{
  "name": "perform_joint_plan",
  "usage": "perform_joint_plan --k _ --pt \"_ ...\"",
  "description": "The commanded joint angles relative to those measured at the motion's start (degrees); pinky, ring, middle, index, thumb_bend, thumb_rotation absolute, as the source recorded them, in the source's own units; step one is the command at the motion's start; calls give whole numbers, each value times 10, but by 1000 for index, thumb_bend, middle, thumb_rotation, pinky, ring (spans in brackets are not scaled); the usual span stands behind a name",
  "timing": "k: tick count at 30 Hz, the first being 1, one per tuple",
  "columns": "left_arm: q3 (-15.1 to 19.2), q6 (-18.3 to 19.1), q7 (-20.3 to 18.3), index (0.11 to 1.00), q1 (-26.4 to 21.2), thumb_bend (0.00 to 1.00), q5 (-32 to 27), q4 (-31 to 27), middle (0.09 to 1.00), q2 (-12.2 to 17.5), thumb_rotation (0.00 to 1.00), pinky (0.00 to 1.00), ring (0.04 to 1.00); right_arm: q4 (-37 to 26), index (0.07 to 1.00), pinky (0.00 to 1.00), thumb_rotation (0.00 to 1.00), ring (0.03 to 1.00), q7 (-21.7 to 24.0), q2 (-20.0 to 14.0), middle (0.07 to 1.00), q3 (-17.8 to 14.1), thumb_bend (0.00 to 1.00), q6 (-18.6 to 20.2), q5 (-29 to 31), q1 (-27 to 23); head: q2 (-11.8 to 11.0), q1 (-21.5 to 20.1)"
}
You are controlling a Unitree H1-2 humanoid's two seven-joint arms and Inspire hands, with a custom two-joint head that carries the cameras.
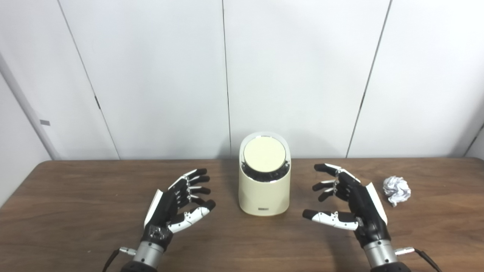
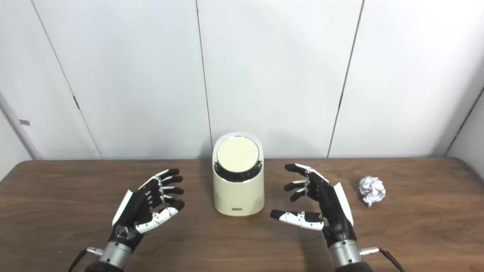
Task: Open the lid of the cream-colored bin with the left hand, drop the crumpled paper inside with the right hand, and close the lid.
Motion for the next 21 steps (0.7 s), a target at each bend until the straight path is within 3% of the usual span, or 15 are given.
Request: perform_joint_plan --k 1,7,14,21 --pt "1 -20 8 775 -20 717 12 -22 784 6 330 611 731 -21 711 443 0 591 -4 -1 772 -1 764 -6 -3 -16 0 0" --pt "2 -11 16 791 -20 682 23 -26 870 4 296 670 818 -22 709 463 5 607 -6 0 769 -1 765 -3 -8 -17 0 1" --pt "4 -11 16 858 -20 710 11 -26 857 0 304 631 783 -21 714 481 13 623 -8 2 773 -3 762 -2 -10 -17 -1 1" --pt "3 -11 13 869 -17 726 2 -28 841 -1 315 622 768 -21 712 473 16 618 -13 5 766 -4 768 -1 -13 -17 -3 -2"
